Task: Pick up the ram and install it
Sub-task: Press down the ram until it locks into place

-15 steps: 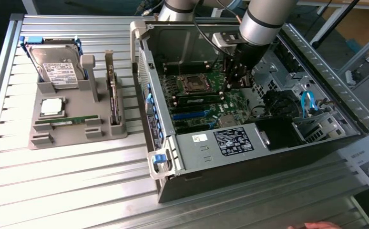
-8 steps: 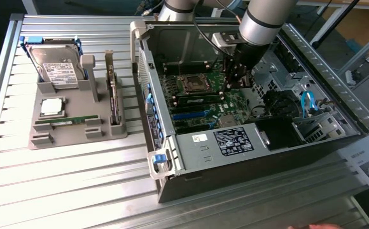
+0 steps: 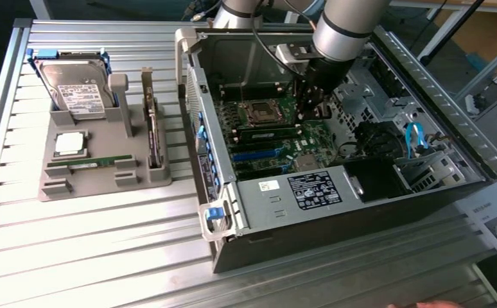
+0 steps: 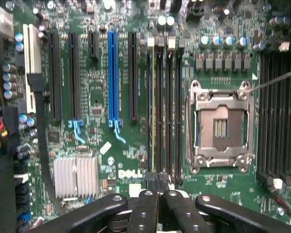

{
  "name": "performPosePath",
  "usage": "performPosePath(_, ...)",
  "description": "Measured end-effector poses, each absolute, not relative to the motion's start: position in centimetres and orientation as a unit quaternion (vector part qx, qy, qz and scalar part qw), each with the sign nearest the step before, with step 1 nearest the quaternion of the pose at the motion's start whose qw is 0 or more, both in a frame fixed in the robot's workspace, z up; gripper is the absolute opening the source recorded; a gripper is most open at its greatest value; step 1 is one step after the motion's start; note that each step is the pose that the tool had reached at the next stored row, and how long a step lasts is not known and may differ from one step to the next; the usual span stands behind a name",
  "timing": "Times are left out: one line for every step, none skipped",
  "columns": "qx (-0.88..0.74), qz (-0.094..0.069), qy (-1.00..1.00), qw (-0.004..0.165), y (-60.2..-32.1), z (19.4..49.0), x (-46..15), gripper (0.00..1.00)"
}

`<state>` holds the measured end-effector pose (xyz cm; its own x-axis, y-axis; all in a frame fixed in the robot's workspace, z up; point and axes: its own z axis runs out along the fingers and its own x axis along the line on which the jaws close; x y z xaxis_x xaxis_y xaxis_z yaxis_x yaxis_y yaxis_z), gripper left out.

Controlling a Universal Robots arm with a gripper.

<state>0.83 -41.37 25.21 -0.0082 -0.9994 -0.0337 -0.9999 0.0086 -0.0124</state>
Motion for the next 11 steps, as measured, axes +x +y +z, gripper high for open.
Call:
performPosePath(-0.704, 0.007, 0.710, 0.016, -41.4, 25.2, 0.6, 0.10)
performPosePath(-0.704, 0.007, 0.710, 0.016, -41.4, 25.2, 0.4, 0.10)
performPosePath(-0.704, 0.007, 0.710, 0.016, -41.4, 25.2, 0.1, 0.10)
performPosePath(-0.704, 0.007, 0.710, 0.016, -41.4, 25.2, -0.2, 0.10)
performPosePath(-0.704, 0.007, 0.710, 0.016, -41.4, 25.2, -0.4, 0.10)
performPosePath(-0.704, 0.007, 0.710, 0.016, -41.4, 25.2, -0.6, 0.10)
performPosePath(-0.704, 0.007, 0.710, 0.016, -41.4, 25.2, -1.1, 0.10)
performPosePath(-0.704, 0.007, 0.710, 0.016, -41.4, 25.2, -1.4, 0.10)
performPosePath(-0.704, 0.007, 0.710, 0.016, -41.4, 25.2, -1.6, 0.10)
performPosePath(-0.704, 0.007, 0.710, 0.016, -41.4, 25.2, -1.8, 0.10)
performPosePath(-0.704, 0.007, 0.710, 0.016, -41.4, 25.2, -2.1, 0.10)
